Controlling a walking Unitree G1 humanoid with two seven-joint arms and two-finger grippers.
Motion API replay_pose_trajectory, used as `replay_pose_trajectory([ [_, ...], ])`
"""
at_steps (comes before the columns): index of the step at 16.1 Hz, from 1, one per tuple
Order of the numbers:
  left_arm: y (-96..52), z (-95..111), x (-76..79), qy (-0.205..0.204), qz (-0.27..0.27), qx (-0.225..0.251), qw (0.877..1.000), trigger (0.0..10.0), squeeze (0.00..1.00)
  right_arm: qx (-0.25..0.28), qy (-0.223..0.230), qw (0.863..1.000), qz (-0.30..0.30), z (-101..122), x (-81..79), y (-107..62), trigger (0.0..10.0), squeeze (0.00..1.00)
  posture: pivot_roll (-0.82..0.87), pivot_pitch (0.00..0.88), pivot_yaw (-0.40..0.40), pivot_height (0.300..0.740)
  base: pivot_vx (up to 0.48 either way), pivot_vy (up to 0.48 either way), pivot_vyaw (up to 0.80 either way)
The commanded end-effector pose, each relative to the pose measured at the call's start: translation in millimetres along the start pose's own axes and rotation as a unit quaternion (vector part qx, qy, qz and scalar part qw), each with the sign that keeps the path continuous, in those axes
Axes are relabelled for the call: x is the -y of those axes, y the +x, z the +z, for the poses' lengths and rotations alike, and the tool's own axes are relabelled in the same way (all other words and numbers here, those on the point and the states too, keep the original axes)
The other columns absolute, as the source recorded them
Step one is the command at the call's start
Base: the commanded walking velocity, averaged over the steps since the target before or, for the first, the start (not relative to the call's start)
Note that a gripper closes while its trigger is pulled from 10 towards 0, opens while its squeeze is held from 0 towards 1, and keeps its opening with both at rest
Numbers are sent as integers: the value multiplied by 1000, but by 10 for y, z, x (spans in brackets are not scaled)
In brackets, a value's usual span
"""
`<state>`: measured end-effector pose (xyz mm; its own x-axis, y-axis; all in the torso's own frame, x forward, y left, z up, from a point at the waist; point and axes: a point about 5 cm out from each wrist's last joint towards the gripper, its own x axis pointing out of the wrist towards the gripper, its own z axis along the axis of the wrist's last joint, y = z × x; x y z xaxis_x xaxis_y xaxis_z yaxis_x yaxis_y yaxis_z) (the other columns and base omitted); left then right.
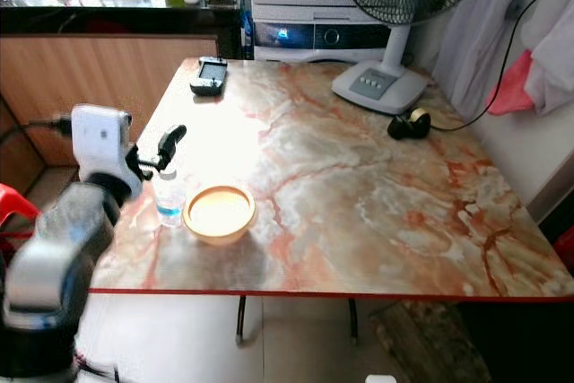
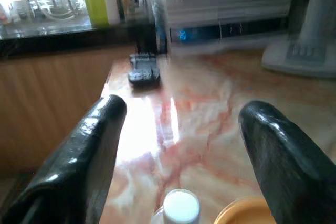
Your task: Restocking fridge
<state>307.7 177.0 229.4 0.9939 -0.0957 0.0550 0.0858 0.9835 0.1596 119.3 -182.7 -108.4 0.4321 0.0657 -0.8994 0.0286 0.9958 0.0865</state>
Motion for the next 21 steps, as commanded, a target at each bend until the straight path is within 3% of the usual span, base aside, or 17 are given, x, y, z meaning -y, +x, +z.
replay_pose_trajectory([
  [1, 66, -5, -57, 12, -4, -43, 999, 10000, 0, -5, -4, 1000, 2, 0, 4, 1, 10000, 0, 138, 0, -65, 740, 0, 0, 0],
  [3, 152, 57, -179, 40, -16, -85, 995, 10000, 0, -6, -3, 1000, 2, 7, 0, 3, 10000, 0, 147, 0, -70, 740, 0, 0, 0],
  [5, 207, 50, -262, 35, -9, -107, 994, 10000, 0, -7, -4, 1000, 3, 9, -4, 5, 10000, 0, 147, 0, -67, 740, 0, 0, 0],
  [8, 278, -140, -268, -7, -37, -156, 987, 10000, 0, -7, -2, 1000, 3, 13, -11, 7, 10000, 0, 136, 0, -69, 740, 0, 0, 0],
  [11, 359, -83, -165, -25, -67, -139, 988, 10000, 0, -6, 0, 1000, 0, 16, 3, 5, 10000, 0, 131, 0, -72, 740, 0, 0, 0],
  [14, 387, 220, -133, -6, -77, -92, 993, 10000, 0, -1, 7, 1000, -1, 20, 2, 4, 10000, 0, 126, 0, -69, 740, 0, 0, 0],
  [16, 373, 327, -123, -6, -84, -86, 993, 10000, 0, -1, 7, 1000, -1, 20, 2, 5, 10000, 0, 133, 0, -69, 740, 0, 0, 0],
  [19, 377, 254, -110, -12, -97, -105, 990, 10000, 0, -2, 5, 1000, 1, 20, -9, 7, 10000, 0, 127, 0, -61, 740, 0, 0, 0],
  [21, 391, 53, -62, -22, -117, -147, 982, 10000, 0, -1, 10, 1000, 1, 23, -16, 8, 10000, 0, 117, 0, -53, 740, 0, 0, 0],
])
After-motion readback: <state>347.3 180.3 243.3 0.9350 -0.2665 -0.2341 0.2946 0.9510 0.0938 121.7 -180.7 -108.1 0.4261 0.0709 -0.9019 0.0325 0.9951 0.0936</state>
